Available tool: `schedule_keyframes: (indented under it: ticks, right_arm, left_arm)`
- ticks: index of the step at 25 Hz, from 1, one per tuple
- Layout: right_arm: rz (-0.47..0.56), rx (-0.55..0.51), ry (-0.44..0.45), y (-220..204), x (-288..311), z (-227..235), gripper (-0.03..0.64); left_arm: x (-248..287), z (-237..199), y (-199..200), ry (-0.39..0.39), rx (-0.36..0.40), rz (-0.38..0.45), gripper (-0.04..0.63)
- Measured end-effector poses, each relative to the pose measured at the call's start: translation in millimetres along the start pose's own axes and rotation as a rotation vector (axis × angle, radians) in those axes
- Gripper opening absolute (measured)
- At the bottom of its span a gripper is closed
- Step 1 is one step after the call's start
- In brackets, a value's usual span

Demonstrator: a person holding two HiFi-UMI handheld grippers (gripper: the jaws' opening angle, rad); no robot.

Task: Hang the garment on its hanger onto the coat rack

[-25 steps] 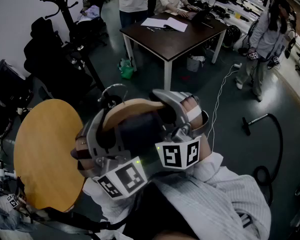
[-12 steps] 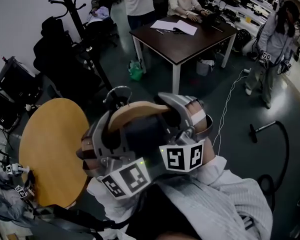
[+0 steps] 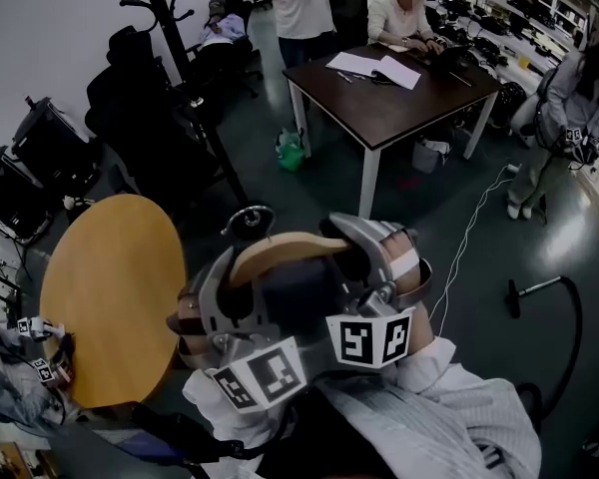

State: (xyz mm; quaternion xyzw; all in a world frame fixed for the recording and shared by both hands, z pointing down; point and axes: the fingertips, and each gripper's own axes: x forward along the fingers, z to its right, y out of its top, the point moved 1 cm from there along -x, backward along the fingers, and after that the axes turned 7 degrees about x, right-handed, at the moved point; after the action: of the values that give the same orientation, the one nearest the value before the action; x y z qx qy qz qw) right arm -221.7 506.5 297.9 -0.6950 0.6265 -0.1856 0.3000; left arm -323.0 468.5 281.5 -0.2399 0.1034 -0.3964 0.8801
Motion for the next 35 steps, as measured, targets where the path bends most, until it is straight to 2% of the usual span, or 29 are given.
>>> schedule_keyframes:
  ticks: [5,23,30,35]
  right_arm:
    - [-0.004,-0.005,0.017,-19.3,54.7,-2.4,0.054]
    - [0.006,-0.011,-0.007,-111.5,327.7,39.2,0.052]
    - [0.060,-0.005,0.056,-151.7,428.6,41.6,0.052]
    - [0.146,0.005,0.126,-181.8,501.0,57.8,0.052]
  left_arm:
    - [54.0,-2.9,-21.6,-0.009,-0.013,-0.014,0.058]
    - [336.5,-43.4,-77.3,0.021,0.006,0.007,0.058]
    - [432.4,-46.0,-106.5,0.045,-0.008,-0.075,0.058]
    - [501.8,-50.2,-111.0,0.100,-0.011,-0.164,0.058]
